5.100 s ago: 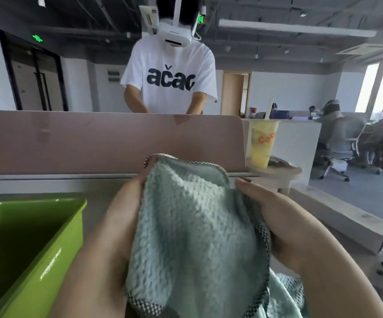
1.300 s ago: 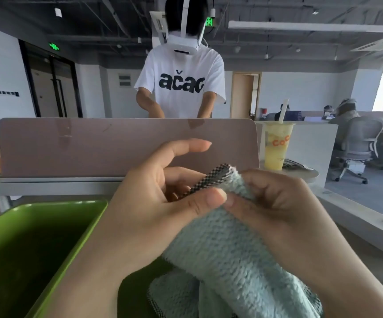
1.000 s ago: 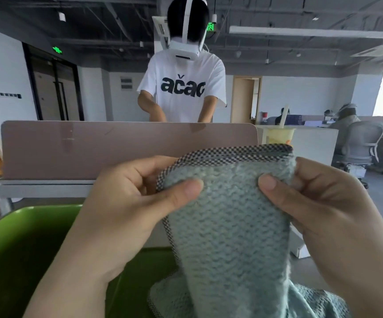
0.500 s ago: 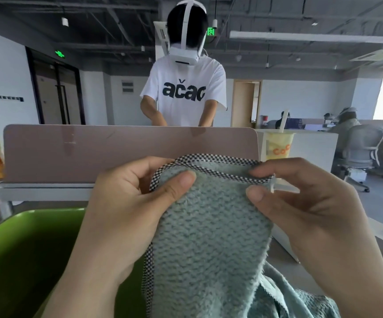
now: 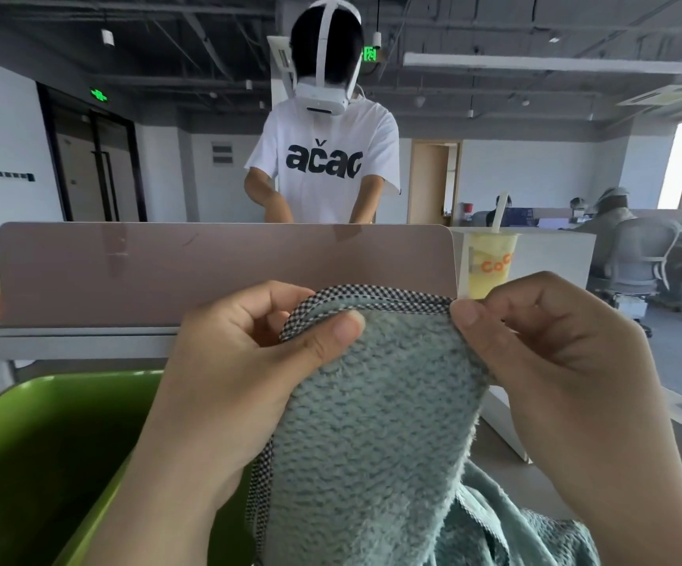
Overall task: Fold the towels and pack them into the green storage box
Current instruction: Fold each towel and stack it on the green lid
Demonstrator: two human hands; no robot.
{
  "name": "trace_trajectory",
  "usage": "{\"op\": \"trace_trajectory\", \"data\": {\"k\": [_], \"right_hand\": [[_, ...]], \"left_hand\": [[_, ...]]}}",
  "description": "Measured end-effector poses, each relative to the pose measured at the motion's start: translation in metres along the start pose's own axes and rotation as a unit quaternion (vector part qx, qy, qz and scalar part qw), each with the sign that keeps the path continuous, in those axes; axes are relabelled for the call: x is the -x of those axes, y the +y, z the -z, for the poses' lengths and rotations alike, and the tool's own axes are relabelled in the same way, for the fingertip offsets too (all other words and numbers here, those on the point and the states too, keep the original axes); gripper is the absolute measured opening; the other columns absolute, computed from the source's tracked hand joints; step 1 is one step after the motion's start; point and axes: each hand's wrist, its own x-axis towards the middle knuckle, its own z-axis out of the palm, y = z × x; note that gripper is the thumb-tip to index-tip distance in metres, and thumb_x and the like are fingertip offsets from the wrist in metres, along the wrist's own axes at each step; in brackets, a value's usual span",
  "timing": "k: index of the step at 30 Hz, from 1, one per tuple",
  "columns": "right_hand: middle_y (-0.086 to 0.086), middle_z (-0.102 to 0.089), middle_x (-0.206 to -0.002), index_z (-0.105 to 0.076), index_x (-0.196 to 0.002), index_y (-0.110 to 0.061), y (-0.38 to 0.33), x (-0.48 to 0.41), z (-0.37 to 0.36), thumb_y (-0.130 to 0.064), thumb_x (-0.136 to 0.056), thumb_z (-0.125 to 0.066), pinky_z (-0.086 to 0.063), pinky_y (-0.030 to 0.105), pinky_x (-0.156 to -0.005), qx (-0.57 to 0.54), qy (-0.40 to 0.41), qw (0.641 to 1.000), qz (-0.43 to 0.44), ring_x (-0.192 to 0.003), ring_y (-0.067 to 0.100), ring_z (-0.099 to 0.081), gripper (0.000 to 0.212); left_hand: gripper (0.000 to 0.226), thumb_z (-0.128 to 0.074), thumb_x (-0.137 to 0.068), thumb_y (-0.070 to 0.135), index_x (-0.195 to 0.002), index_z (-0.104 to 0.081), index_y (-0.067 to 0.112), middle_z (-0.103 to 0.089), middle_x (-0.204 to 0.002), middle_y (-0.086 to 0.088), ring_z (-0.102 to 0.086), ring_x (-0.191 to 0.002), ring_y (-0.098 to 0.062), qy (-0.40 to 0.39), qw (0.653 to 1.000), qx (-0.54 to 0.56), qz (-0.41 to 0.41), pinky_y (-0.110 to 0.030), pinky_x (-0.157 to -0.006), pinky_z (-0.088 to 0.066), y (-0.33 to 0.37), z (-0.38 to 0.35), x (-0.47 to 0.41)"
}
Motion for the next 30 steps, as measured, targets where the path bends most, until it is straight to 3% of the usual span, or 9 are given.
{"op": "trace_trajectory", "data": {"k": [4,7,10,12,15,17,24,28,30], "right_hand": [[0.017,-0.064,-0.060,-0.061,-0.072,-0.019,-0.002,0.000,-0.001,-0.050,-0.063,-0.062,-0.047,0.045,-0.055,0.006,0.000,1.000,-0.008,-0.057,0.040,-0.054,0.033],[0.016,-0.065,-0.061,-0.060,-0.071,-0.019,-0.001,0.000,0.000,-0.050,-0.063,-0.061,-0.046,0.044,-0.056,0.008,0.002,1.000,-0.008,-0.058,0.039,-0.054,0.031],[0.013,-0.068,-0.064,-0.061,-0.075,-0.022,-0.003,0.001,0.001,-0.047,-0.064,-0.062,-0.047,0.044,-0.054,-0.015,-0.001,1.000,-0.011,-0.058,0.039,-0.054,0.027],[0.007,-0.071,-0.063,-0.063,-0.078,-0.026,-0.005,0.001,0.004,-0.043,-0.066,-0.061,-0.049,0.035,-0.052,-0.033,-0.006,0.999,-0.012,-0.054,0.033,-0.056,0.021],[-0.006,-0.072,-0.060,-0.064,-0.075,-0.032,-0.009,0.000,0.006,-0.043,-0.067,-0.058,-0.040,0.005,-0.047,-0.028,-0.004,1.000,-0.005,-0.043,0.010,-0.055,0.015],[-0.006,-0.071,-0.061,-0.065,-0.071,-0.031,-0.007,0.000,0.004,-0.044,-0.067,-0.058,-0.039,0.001,-0.052,-0.028,0.003,1.000,-0.009,-0.047,0.004,-0.055,0.015],[0.000,-0.071,-0.059,-0.069,-0.078,-0.026,0.011,-0.001,-0.007,-0.048,-0.070,-0.068,-0.045,0.010,-0.055,-0.076,0.008,0.997,-0.029,-0.049,0.003,-0.057,0.024],[0.016,-0.070,-0.067,-0.066,-0.083,-0.029,0.013,0.000,-0.011,-0.033,-0.078,-0.067,-0.039,0.016,-0.049,-0.055,-0.043,0.996,-0.051,-0.062,0.033,-0.058,0.006],[0.011,-0.071,-0.066,-0.064,-0.088,-0.030,0.012,0.000,-0.014,-0.030,-0.077,-0.067,-0.041,0.018,-0.050,-0.052,-0.072,0.995,-0.053,-0.064,0.030,-0.061,0.011]], "left_hand": [[0.031,-0.071,-0.048,0.055,-0.068,-0.077,0.033,-0.062,-0.066,-0.009,-0.055,-0.065,-0.014,0.023,0.999,-0.007,-0.025,-0.030,-0.065,-0.043,0.001,-0.001,0.001],[0.030,-0.082,-0.049,0.057,-0.067,-0.076,0.034,-0.071,-0.064,0.004,-0.059,-0.059,-0.002,0.024,0.998,-0.037,-0.048,-0.015,-0.056,-0.046,0.000,0.000,0.001],[0.032,-0.070,-0.055,0.065,-0.068,-0.075,0.037,-0.071,-0.064,0.010,-0.058,-0.056,0.003,0.042,0.996,-0.049,-0.061,-0.011,-0.052,-0.045,-0.001,0.002,0.000],[0.033,-0.067,-0.054,0.064,-0.068,-0.075,0.035,-0.070,-0.062,0.011,-0.057,-0.056,0.004,0.053,0.996,-0.042,-0.063,-0.009,-0.051,-0.043,0.000,0.002,0.000],[0.032,-0.077,-0.054,0.063,-0.065,-0.074,0.033,-0.069,-0.060,0.013,-0.056,-0.054,0.005,0.049,0.997,-0.029,-0.057,-0.007,-0.050,-0.042,0.002,0.002,0.000],[0.031,-0.075,-0.050,0.063,-0.064,-0.074,0.035,-0.069,-0.060,0.014,-0.057,-0.054,0.007,0.048,0.997,-0.034,-0.043,-0.007,-0.051,-0.042,0.000,0.002,-0.001],[0.038,-0.058,-0.052,0.065,-0.076,-0.072,0.040,-0.071,-0.071,0.018,-0.061,-0.064,0.007,0.032,0.995,-0.089,-0.021,-0.022,-0.064,-0.039,-0.008,0.006,-0.004],[0.040,-0.050,-0.059,0.069,-0.088,-0.065,0.046,-0.064,-0.087,0.037,-0.058,-0.082,0.017,-0.047,0.968,-0.247,-0.009,-0.013,-0.064,-0.036,-0.010,0.010,-0.003],[0.031,-0.054,-0.068,0.066,-0.093,-0.064,0.051,-0.063,-0.090,0.040,-0.056,-0.087,0.019,-0.079,0.953,-0.293,-0.005,-0.008,-0.065,-0.036,-0.010,0.010,-0.002]]}}
